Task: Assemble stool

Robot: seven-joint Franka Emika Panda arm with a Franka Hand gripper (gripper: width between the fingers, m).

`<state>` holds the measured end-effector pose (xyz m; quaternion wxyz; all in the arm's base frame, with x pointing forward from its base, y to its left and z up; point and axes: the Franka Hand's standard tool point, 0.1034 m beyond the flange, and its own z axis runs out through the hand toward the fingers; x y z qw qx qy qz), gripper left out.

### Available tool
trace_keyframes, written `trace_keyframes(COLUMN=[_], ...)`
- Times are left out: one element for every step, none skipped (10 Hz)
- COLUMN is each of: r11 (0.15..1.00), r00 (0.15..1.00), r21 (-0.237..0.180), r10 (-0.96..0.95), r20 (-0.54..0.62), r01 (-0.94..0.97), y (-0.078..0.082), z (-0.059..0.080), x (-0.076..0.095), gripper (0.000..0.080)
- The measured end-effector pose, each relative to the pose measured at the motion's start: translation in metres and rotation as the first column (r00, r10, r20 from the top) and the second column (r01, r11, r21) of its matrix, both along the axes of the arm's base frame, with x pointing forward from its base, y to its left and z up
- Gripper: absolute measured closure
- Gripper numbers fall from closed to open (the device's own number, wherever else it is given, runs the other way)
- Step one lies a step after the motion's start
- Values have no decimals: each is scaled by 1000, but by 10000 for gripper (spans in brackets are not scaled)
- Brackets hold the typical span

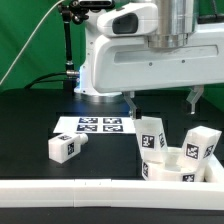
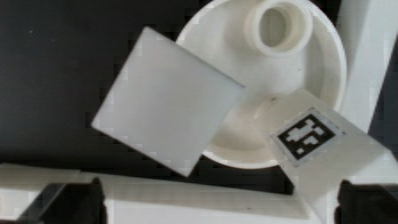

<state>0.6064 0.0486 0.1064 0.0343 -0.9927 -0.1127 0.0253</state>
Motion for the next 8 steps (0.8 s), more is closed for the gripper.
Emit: trace_keyframes(r11=[994, 980, 961, 924, 905, 887, 842, 796], r00=[994, 980, 961, 925, 905, 888, 842, 795], r21=[7, 17, 23, 29, 21, 20, 16, 9], r10=[108, 199, 275, 380, 424, 460, 538, 605], r20=[9, 7, 8, 16, 18, 20, 25, 35], r01=[-108, -199, -275, -381, -424, -461, -539, -606], y=[4, 8, 8, 4, 1, 0, -2, -2], z=[-3, -5, -6, -7, -7, -7, -7, -9], x=[-3, -6, -8, -8, -8, -8, -8, -8], gripper=[150, 150, 150, 150, 150, 150, 150, 150])
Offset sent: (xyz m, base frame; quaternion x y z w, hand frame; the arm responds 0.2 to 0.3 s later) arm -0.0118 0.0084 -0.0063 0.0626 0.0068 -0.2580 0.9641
